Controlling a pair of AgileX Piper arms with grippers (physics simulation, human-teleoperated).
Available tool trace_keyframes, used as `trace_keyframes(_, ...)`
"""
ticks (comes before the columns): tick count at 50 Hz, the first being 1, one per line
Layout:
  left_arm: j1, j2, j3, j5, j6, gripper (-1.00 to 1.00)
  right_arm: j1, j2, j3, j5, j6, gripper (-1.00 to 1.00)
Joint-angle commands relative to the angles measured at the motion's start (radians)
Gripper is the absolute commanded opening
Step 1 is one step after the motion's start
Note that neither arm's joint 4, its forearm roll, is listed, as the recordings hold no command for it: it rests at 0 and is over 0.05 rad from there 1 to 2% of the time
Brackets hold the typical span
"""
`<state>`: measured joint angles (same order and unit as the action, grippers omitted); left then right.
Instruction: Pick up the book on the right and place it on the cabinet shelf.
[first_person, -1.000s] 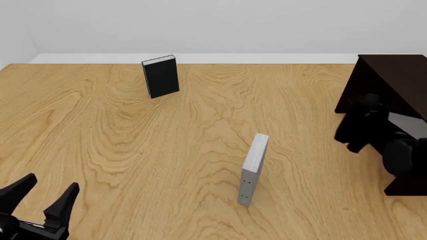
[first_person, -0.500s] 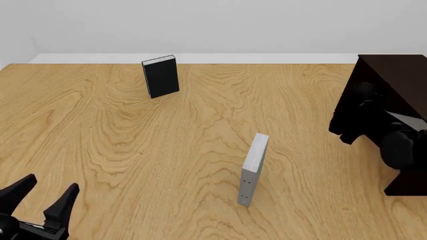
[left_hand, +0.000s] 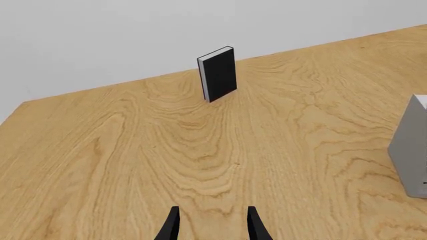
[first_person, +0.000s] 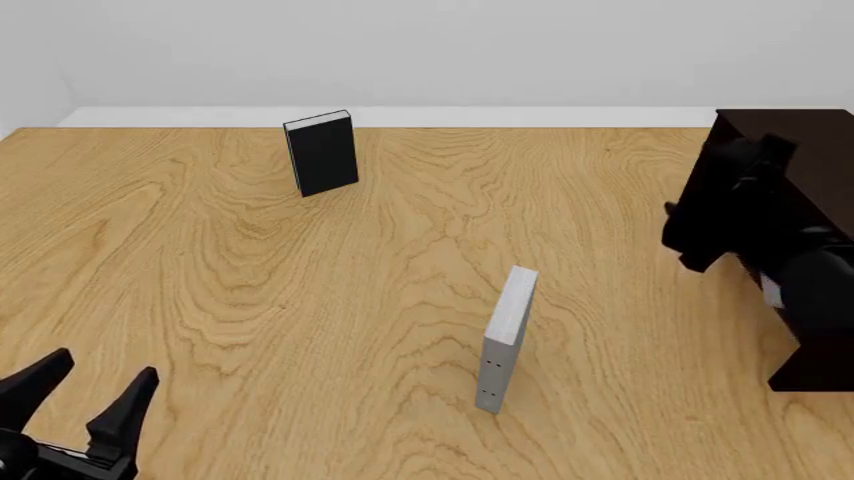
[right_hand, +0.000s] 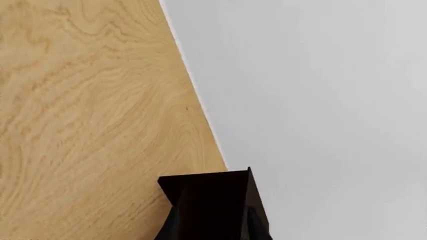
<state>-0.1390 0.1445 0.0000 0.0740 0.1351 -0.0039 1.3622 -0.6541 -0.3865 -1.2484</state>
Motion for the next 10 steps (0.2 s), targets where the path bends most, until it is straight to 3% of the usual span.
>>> trace_keyframes(1, -0.003, -0.016, 0.000, 0.004, 0.000, 1.00, 0.021, -0.078, 0.001, 0.052, 0.021, 1.00)
trace_keyframes(10, -0.006, -0.016, 0.000, 0.003, 0.001, 1.00, 0.035, -0.135, 0.003, 0.090, 0.029, 1.00)
